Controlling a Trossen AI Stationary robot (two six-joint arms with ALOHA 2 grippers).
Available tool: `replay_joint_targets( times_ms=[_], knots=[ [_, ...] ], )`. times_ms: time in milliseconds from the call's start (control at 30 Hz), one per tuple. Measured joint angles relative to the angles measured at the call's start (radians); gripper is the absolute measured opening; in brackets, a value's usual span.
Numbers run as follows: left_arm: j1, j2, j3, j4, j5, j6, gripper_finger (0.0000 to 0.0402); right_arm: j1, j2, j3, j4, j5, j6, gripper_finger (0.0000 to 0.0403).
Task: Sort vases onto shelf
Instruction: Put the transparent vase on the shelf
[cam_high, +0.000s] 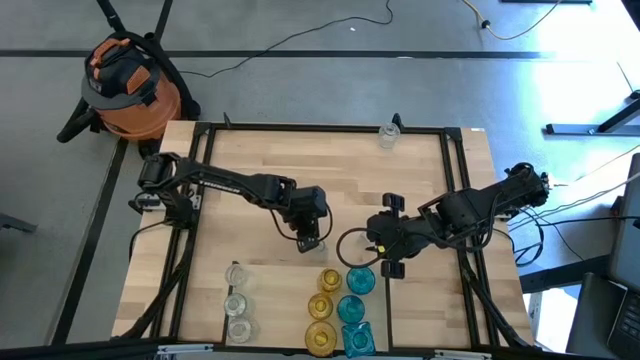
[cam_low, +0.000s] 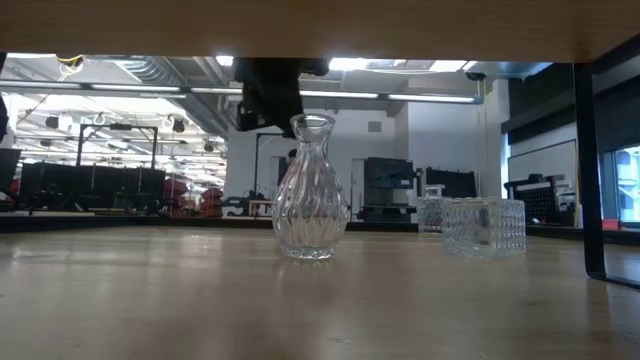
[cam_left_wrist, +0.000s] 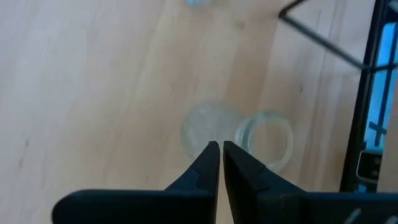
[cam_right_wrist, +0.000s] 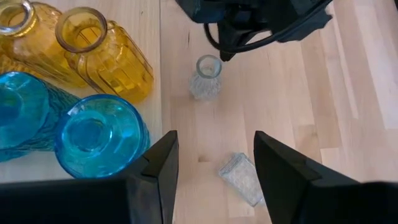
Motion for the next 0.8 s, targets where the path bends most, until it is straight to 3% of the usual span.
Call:
replay_joint_targets(
  times_ms=[433, 800],
  knots=[
    [0.085, 0.000, 0.000, 0.150, 0.038, -0.026, 0.0014, 0.000, 0.000, 0.000, -0.207, -0.017, 0.126, 0.0167],
    [0.159, -0.002, 0.001, 0.151, 0.229, -0.029, 0.0029, 0.000, 0.000, 0.000, -0.252, 0.006, 0.148, 0.0167]
  ],
)
